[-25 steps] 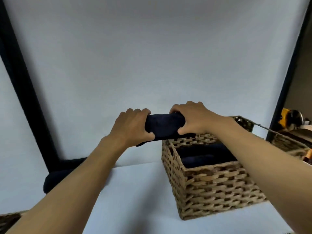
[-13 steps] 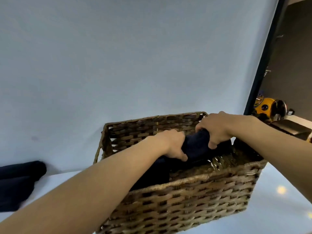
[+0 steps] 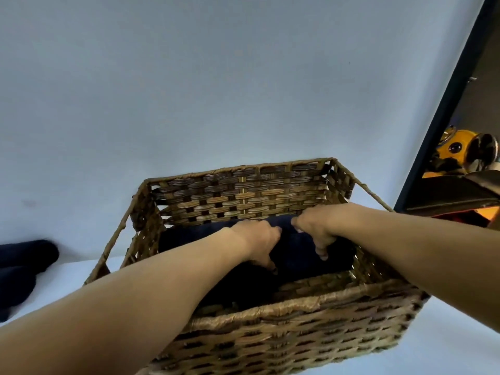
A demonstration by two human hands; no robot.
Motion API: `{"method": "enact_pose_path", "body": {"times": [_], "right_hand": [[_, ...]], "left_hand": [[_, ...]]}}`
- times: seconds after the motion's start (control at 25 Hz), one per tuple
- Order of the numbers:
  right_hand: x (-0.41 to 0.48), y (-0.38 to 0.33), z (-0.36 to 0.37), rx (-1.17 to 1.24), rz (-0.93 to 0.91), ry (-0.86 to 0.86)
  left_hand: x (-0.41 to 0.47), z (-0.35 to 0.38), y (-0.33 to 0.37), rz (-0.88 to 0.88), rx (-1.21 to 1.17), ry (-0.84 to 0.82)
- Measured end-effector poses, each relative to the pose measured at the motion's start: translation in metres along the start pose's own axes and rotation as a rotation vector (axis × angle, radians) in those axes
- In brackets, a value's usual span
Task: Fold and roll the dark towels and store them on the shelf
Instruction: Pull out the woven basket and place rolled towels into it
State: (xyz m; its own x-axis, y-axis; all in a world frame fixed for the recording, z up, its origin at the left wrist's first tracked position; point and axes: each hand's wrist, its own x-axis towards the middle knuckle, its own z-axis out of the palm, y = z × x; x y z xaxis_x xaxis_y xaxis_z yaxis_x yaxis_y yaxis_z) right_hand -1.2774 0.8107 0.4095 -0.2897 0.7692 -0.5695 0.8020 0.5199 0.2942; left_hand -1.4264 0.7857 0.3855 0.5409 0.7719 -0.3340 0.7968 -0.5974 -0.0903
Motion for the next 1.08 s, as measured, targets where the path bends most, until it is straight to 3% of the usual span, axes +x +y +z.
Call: {"method": "enact_pose_path", "body": {"times": [0.12, 0.24, 0.4, 0.48, 0.64, 0.72, 0.8, 0.92, 1.08], "right_hand": [[0.001, 0.001, 0.004, -0.053, 0.016, 0.04], [0.001, -0.002, 0.009, -0.163, 0.108, -0.075], [0.008, 0.007, 0.012, 0.055, 0.093, -0.213], [0.005, 0.011, 0.01, 0.134, 0.073, -0.176], [0.004, 0.003, 0.008, -0.099, 0.073, -0.03], [0.005, 0.002, 0.005, -0.081, 0.112, -0.049], [0.002, 0.001, -0.001, -0.021, 0.13, -0.089], [-0.002, -0.007, -0.011, 0.1, 0.003, -0.057], [0.001, -0.02, -0.011, 0.173, -0.24, 0.174]], "left_hand": [[0.001, 0.004, 0.0, 0.022, 0.082, 0.049], [0.0, 0.005, 0.002, 0.036, 0.098, 0.064], [0.001, 0.01, 0.0, 0.018, 0.093, 0.048], [0.001, 0.012, -0.002, 0.012, 0.089, 0.04], [-0.01, 0.001, -0.004, 0.021, 0.045, 0.043], [-0.024, -0.013, -0.017, -0.054, -0.061, 0.036], [-0.046, -0.015, -0.038, -0.168, -0.057, -0.115], [-0.074, 0.007, -0.046, -0.239, 0.186, -0.302], [-0.069, 0.016, -0.041, -0.199, 0.31, -0.233]]}}
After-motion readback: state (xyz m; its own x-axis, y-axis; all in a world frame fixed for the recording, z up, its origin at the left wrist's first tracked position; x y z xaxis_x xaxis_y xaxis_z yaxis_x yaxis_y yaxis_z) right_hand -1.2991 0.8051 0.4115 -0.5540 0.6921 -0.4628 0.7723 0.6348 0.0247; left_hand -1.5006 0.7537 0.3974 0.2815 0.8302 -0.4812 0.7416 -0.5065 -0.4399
